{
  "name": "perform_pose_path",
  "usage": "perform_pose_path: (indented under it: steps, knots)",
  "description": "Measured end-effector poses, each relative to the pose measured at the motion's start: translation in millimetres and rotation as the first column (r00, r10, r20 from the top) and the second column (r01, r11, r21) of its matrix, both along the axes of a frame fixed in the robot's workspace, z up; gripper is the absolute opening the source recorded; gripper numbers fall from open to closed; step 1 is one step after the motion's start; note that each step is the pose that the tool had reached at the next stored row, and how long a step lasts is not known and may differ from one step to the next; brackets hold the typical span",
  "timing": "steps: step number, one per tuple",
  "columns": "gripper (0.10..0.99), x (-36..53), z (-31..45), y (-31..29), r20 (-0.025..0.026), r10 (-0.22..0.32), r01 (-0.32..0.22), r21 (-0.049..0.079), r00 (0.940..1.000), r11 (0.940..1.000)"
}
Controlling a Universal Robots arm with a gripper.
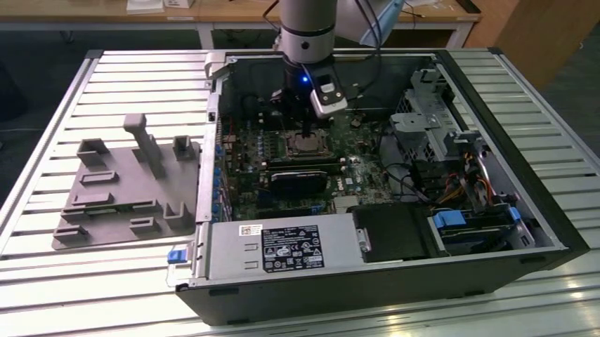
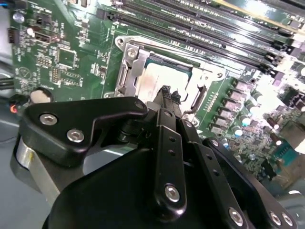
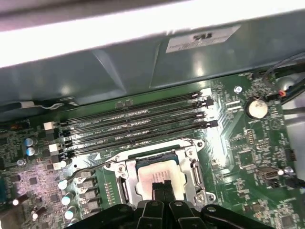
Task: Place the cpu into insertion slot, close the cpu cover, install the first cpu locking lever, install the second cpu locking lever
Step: 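Close the cpu cover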
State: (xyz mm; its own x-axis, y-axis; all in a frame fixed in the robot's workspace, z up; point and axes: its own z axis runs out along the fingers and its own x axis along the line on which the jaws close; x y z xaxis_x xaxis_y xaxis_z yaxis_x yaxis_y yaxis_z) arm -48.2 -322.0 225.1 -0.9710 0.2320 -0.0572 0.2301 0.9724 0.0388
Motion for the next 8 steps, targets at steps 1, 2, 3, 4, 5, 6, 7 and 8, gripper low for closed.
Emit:
perform_pose_path:
  steps: [1, 2, 3, 4, 5, 6, 7, 8]
  knots:
    - [0.106, 0.0, 2.2, 0.0, 0.0009, 0.000, 0.000, 0.000, 1.0000, 1.0000]
    - [0.106, 0.0, 4.5, 0.0, 0.0018, 0.000, 0.000, 0.000, 1.0000, 1.0000]
    - [0.106, 0.0, 6.3, 0.0, 0.0027, 0.000, 0.000, 0.000, 1.0000, 1.0000]
    - [0.106, 0.0, 7.4, 0.0, 0.0034, 0.000, 0.000, 0.000, 1.0000, 1.0000]
    - [0.106, 0.0, 8.0, 0.0, 0.0038, 0.000, 0.000, -0.001, 1.0000, 1.0000]
    - [0.106, 0.0, 7.9, 0.0, 0.0040, 0.000, 0.000, -0.001, 1.0000, 1.0000]
    - [0.106, 0.0, 7.9, 0.0, 0.0041, 0.000, 0.000, -0.001, 1.0000, 1.0000]
    - [0.106, 0.0, 8.0, 0.0, 0.0039, 0.000, 0.000, -0.001, 1.0000, 1.0000]
